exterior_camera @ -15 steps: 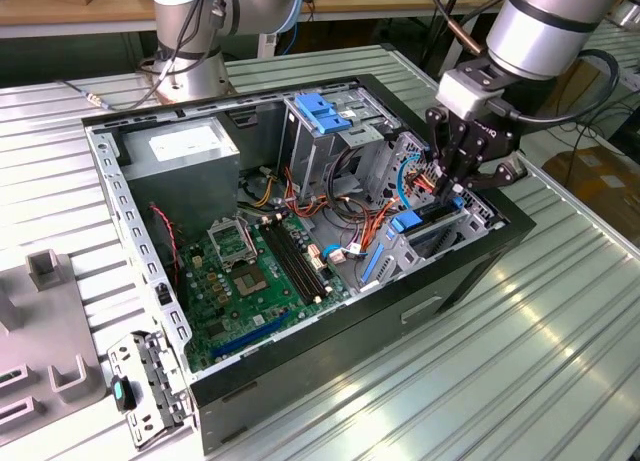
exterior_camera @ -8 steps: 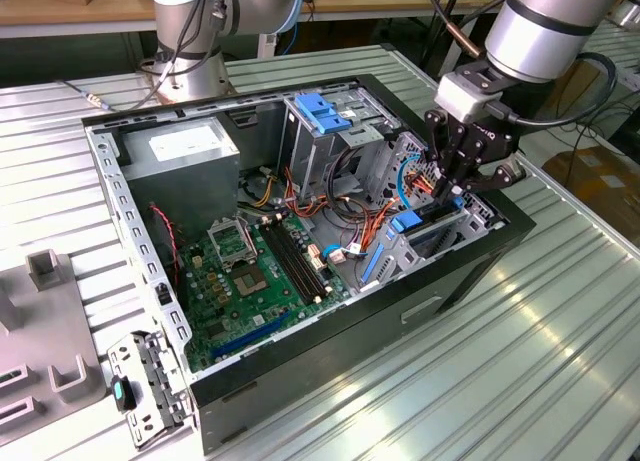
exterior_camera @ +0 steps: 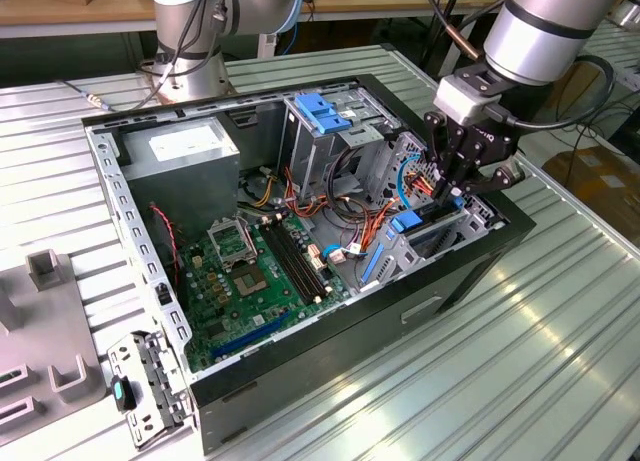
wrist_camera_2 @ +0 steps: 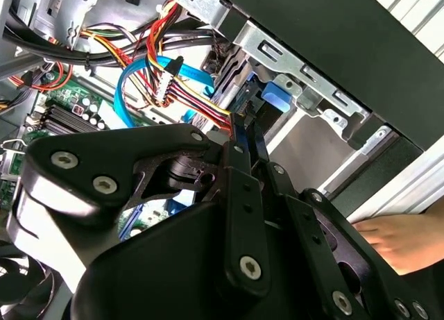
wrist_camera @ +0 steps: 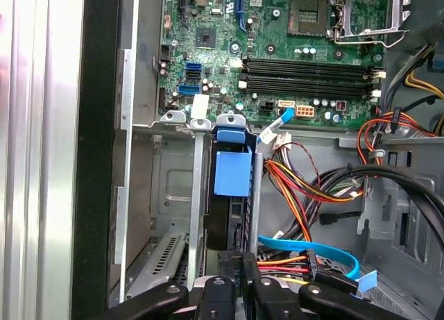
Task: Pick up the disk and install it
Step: 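Insert the first disk wire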
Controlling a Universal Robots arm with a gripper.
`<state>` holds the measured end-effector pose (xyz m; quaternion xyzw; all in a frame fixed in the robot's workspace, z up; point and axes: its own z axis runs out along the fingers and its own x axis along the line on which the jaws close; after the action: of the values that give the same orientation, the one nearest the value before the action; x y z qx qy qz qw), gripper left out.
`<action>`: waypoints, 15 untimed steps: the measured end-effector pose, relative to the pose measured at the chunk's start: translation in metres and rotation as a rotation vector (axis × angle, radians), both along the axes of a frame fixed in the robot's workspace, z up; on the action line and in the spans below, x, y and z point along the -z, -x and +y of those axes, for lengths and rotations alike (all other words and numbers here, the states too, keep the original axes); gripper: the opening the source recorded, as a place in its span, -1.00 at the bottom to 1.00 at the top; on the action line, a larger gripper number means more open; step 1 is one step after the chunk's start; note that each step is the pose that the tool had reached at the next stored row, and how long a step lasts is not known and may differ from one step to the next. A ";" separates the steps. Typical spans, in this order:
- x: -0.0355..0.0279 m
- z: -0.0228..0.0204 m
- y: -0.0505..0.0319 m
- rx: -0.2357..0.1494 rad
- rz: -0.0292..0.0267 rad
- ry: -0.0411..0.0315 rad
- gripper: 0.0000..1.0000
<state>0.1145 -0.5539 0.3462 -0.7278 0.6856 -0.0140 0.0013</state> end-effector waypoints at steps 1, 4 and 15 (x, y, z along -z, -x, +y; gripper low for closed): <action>0.0000 0.0000 0.0000 0.000 0.0000 0.0000 -0.67; -0.0009 0.0000 0.0000 0.001 -0.0001 -0.0008 -0.67; -0.0019 0.0000 -0.0008 0.031 0.0000 -0.0001 -0.67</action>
<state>0.1154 -0.5538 0.3481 -0.7169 0.6970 -0.0140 0.0011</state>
